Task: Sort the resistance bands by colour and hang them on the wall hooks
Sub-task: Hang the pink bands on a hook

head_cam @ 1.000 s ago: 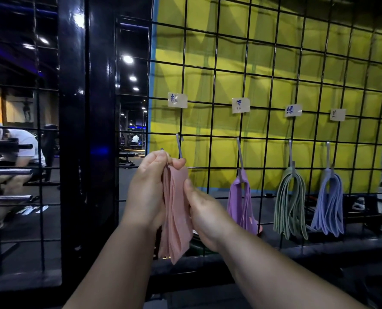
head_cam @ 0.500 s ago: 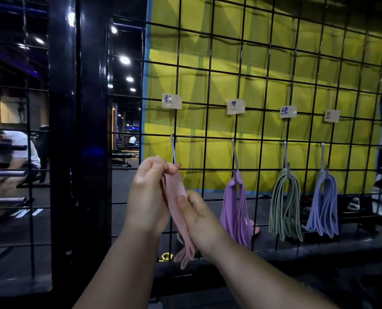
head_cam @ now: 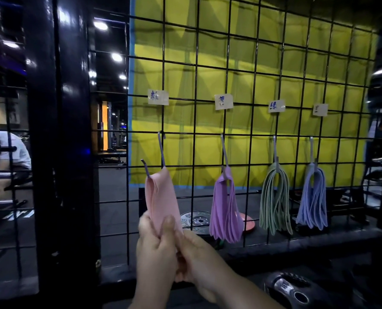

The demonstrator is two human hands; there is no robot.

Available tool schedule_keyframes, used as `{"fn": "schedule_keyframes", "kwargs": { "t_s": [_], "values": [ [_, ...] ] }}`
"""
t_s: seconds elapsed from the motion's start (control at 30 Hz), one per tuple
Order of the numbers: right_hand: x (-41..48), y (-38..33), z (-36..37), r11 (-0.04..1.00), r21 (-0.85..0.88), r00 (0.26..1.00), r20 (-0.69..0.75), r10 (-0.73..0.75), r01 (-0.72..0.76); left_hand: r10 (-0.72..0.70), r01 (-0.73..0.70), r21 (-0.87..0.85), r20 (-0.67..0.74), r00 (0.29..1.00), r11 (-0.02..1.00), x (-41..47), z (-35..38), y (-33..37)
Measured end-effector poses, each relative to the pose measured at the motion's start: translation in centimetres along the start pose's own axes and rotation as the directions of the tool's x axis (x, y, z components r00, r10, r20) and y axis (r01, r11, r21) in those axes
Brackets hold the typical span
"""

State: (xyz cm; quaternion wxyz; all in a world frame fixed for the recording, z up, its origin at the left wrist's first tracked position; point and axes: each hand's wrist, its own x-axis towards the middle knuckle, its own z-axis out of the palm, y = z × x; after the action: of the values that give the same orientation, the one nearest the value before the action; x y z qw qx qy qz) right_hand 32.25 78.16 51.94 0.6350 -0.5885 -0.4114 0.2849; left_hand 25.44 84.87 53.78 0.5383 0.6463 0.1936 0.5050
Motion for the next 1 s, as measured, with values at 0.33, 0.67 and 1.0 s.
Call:
{"fn": "schedule_keyframes", "kwargs": {
  "t_s": [0.33,0.67,1.0],
  "values": [
    [0.3,0.7,-0.3,1.000,0.010,0.998,-0.064,-0.003,0.004,0.053,-0.042,0.143,-0.073,0.996,0.989,-1.2,1.1,-2.1],
    [0.4,0.7,-0.8,0.998,-0.053,0.994,-0.104,0.015,-0.021,0.058,-0.053,0.148,-0.026,0.998,0.988,-1.5,1.5,-2.3],
    [-1.9,-0.2,-2.7,0.958,-0.277,0.974,-0.225,0.014,-0.078,-0.163,0.185,-0.177,0.130,0.978,0.967,-4.1,2.6,-3.4]
  ]
}}
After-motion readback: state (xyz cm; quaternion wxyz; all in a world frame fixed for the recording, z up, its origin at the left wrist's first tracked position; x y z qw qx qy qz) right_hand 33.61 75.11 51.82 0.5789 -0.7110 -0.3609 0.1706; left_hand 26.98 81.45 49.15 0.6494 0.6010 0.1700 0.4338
